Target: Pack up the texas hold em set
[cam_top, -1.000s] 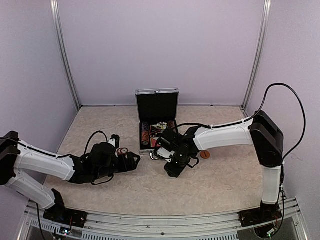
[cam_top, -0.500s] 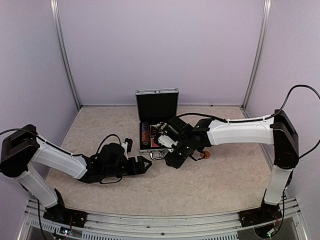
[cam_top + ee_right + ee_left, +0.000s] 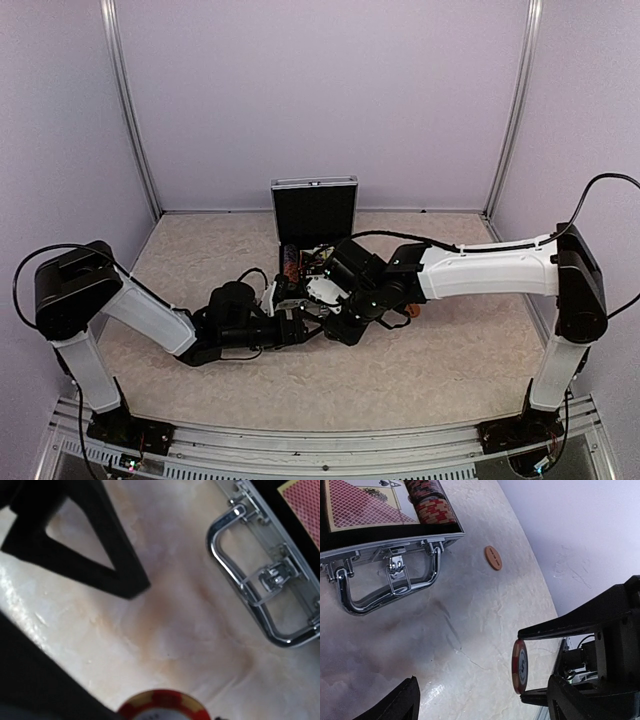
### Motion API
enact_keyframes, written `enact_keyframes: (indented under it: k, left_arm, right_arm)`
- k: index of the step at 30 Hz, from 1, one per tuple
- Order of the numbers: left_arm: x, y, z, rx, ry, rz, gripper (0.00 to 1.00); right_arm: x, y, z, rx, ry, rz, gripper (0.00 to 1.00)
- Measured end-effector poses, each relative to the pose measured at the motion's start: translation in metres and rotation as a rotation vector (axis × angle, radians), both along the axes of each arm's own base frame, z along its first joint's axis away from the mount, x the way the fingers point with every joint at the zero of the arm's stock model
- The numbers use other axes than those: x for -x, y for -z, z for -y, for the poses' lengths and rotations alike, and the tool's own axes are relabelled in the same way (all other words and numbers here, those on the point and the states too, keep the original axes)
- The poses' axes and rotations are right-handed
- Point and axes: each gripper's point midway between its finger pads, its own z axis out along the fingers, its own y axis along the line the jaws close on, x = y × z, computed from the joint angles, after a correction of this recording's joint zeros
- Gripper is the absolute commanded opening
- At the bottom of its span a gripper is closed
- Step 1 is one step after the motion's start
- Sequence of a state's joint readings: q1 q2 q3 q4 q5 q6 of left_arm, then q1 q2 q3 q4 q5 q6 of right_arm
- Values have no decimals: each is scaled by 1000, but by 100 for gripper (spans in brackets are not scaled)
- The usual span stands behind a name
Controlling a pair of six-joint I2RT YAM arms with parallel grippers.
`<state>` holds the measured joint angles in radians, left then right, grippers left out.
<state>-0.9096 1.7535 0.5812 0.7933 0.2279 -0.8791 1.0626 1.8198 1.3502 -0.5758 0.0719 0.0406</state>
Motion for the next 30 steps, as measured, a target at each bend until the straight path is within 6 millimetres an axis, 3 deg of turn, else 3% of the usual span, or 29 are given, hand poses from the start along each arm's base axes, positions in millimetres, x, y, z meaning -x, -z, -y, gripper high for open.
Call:
enact_keyframes:
  k: [11,19,26,30]
  left_arm:
    - [1,-3,16,120,64,-28,75]
    - [1,-6,26,210,101,-62,59]
    - [2,-11,33,251,125,-74,33]
    - [3,-12,35,259,136,-71,12]
  right_arm:
    - [3,0,2,15,-21,-1,43]
    - [4,-3,3,9,-24,2,43]
    - [5,-6,3,-7,-25,11,44]
    - [5,-4,3,-12,-25,14,44]
